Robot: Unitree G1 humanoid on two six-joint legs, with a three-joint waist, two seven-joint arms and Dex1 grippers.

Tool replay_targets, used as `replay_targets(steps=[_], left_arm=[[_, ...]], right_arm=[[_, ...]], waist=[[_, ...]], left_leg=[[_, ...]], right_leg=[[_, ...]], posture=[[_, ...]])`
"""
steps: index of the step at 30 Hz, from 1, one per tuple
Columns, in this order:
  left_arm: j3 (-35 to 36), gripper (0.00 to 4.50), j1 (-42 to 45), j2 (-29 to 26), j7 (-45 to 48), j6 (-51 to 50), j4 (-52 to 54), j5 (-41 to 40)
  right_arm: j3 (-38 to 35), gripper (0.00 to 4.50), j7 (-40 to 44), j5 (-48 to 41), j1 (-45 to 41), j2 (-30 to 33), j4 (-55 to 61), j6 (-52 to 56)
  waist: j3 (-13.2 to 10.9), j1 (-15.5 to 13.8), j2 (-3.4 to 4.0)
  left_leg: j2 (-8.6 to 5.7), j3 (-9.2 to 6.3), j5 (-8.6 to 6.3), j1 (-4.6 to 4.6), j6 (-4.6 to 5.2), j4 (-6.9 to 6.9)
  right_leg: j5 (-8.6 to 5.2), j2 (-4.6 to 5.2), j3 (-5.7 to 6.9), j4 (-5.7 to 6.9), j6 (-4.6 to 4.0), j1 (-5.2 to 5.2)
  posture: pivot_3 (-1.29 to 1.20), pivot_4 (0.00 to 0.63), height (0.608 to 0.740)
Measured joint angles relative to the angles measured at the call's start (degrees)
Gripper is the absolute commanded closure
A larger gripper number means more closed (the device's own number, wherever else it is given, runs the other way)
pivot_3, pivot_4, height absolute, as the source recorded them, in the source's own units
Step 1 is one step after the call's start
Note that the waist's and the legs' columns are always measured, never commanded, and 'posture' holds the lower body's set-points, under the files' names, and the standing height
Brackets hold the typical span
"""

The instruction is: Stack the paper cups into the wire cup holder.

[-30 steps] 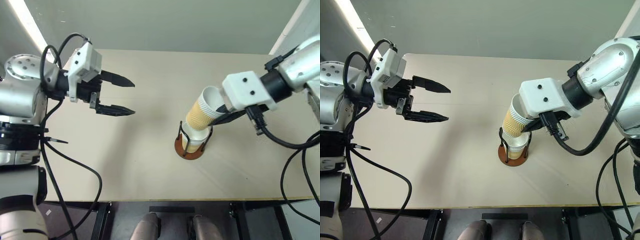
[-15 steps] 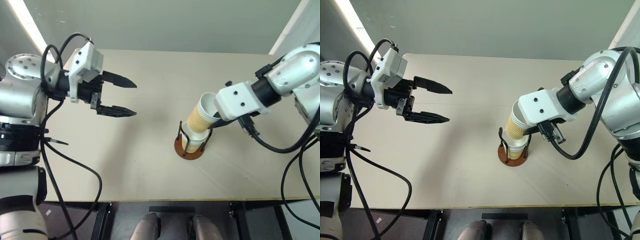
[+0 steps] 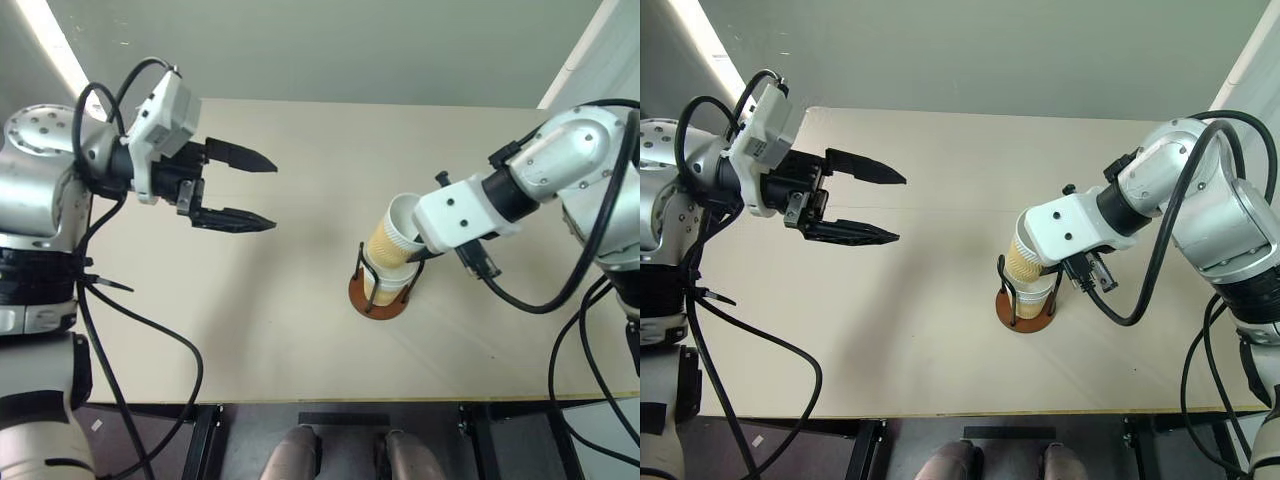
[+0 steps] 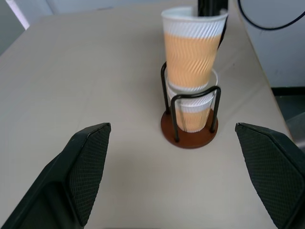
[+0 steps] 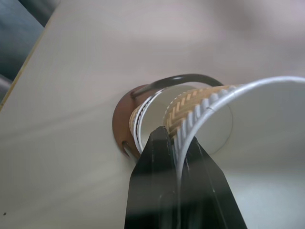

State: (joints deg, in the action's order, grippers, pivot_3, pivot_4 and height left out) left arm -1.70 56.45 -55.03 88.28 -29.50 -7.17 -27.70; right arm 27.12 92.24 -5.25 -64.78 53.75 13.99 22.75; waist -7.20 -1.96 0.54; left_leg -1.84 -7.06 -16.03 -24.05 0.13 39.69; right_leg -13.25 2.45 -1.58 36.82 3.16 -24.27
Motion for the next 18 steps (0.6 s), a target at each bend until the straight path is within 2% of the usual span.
replay_targets(steps=[8,11,16,18], left_arm=[[0.93,0.0,0.0,-0.01,-0.48,-1.06,0.53,-1.43],[0.93,0.0,0.0,-0.01,-0.89,-1.04,0.53,-1.51],[0.92,0.0,-0.01,-0.03,-1.09,-0.91,0.53,-1.5],[0.92,0.0,-0.01,-0.03,-1.13,-0.85,0.53,-1.5]], right_arm=[[1.19,4.47,0.0,0.0,0.4,1.17,0.03,-1.47],[1.22,3.86,0.0,0.08,0.93,1.25,0.08,-1.93],[1.19,2.19,-0.09,0.25,0.99,-0.43,0.11,-0.82],[1.18,2.19,-0.21,0.24,0.76,-1.66,-0.1,-0.45]], waist=[[0.0,0.01,0.0],[0.0,0.01,0.0],[0.0,0.03,0.0],[0.0,0.03,0.0]], left_leg=[[0.0,0.0,0.0,0.0,0.0,0.0],[0.0,0.0,0.0,0.01,-0.01,-0.01],[0.01,0.0,0.0,0.01,-0.01,-0.02],[0.0,0.0,0.01,0.01,-0.01,-0.02]], right_leg=[[0.0,0.0,0.0,-0.01,0.0,0.01],[0.0,0.0,0.0,-0.01,0.0,0.01],[0.0,0.0,0.0,-0.01,0.0,0.01],[0.0,0.0,0.0,-0.01,0.0,0.0]], posture=[[0.0,0.15,0.74],[0.0,0.15,0.74],[0.0,0.15,0.74],[0.0,0.15,0.74]])
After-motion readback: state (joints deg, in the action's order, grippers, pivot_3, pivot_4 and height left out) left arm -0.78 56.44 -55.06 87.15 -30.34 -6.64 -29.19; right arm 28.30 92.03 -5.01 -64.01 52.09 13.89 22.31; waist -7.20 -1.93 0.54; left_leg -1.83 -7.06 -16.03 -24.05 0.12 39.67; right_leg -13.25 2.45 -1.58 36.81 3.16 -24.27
